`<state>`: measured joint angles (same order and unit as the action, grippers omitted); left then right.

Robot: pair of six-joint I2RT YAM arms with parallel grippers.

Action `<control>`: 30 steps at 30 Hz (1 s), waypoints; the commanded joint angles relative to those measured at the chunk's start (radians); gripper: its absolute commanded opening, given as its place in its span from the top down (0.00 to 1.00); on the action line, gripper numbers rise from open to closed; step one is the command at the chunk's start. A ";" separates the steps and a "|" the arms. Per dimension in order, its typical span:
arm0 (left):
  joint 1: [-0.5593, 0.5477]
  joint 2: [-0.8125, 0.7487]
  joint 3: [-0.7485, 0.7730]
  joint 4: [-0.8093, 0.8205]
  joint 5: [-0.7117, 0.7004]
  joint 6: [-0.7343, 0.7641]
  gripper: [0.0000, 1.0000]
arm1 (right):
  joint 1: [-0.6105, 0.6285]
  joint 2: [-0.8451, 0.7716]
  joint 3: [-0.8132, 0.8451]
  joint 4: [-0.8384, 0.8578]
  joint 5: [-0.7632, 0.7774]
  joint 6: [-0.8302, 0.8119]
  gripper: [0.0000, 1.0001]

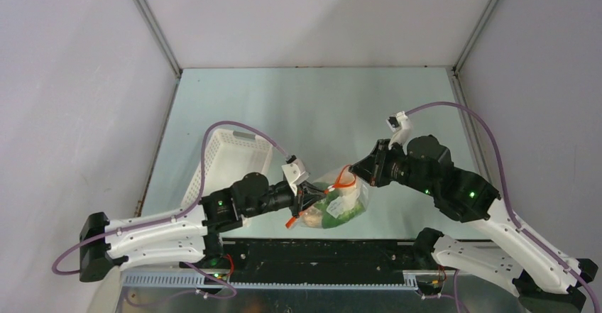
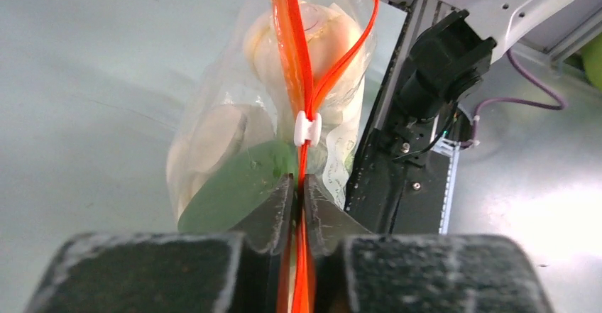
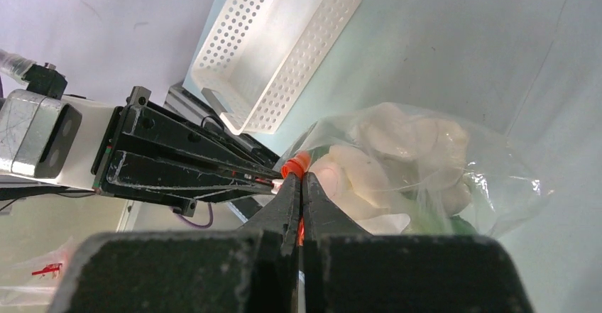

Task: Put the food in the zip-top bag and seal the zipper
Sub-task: Zip the zipper food storage bag at the center of the board.

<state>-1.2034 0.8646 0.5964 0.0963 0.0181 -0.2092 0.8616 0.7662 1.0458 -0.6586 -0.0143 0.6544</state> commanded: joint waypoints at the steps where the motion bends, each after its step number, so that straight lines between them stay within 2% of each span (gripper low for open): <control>1: -0.001 0.020 0.013 0.036 -0.007 0.035 0.96 | -0.008 -0.022 0.053 0.059 -0.002 0.029 1.00; 3: -0.002 0.031 0.015 0.031 0.012 0.037 0.99 | -0.009 -0.025 0.049 0.067 -0.004 0.030 1.00; 7: -0.001 0.040 0.020 0.025 0.016 0.006 1.00 | -0.015 -0.029 0.046 0.062 0.006 0.009 0.99; 9: -0.001 0.033 0.018 0.025 -0.005 -0.040 1.00 | -0.025 -0.039 0.047 0.068 0.002 -0.071 0.72; 12: -0.002 0.004 0.018 0.018 -0.050 -0.084 1.00 | -0.022 -0.080 0.050 0.104 -0.033 -0.276 0.60; 15: -0.002 -0.031 0.006 0.034 -0.052 -0.081 1.00 | 0.003 -0.108 0.052 0.121 -0.210 -0.598 0.45; 16: -0.002 -0.048 0.004 0.039 -0.051 -0.078 1.00 | 0.010 -0.109 0.057 0.122 -0.260 -0.663 0.43; 17: -0.003 -0.057 0.000 0.044 -0.052 -0.070 1.00 | 0.026 -0.106 0.061 0.113 -0.368 -0.801 0.41; 19: -0.003 -0.078 -0.002 0.044 -0.051 -0.052 1.00 | 0.057 -0.076 0.076 0.079 -0.455 -0.953 0.39; 21: -0.002 -0.093 0.012 0.028 -0.046 -0.031 1.00 | 0.095 0.030 0.129 0.008 -0.485 -1.072 0.40; 22: -0.002 -0.098 0.025 0.014 -0.032 -0.014 1.00 | 0.105 0.062 0.179 -0.068 -0.494 -1.166 0.41; 25: -0.002 -0.093 0.055 -0.033 -0.009 0.018 1.00 | 0.121 0.210 0.276 -0.224 -0.537 -1.268 0.45; 28: -0.003 -0.073 0.080 -0.082 0.004 0.053 1.00 | 0.122 0.290 0.369 -0.317 -0.558 -1.365 0.46; 30: -0.005 -0.075 0.081 -0.089 0.009 0.059 1.00 | 0.122 0.339 0.409 -0.380 -0.569 -1.402 0.52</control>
<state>-1.2034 0.7933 0.6132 0.0048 0.0021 -0.2062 0.9783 1.0492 1.3682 -0.8471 -0.5129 -0.5484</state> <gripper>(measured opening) 0.006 0.529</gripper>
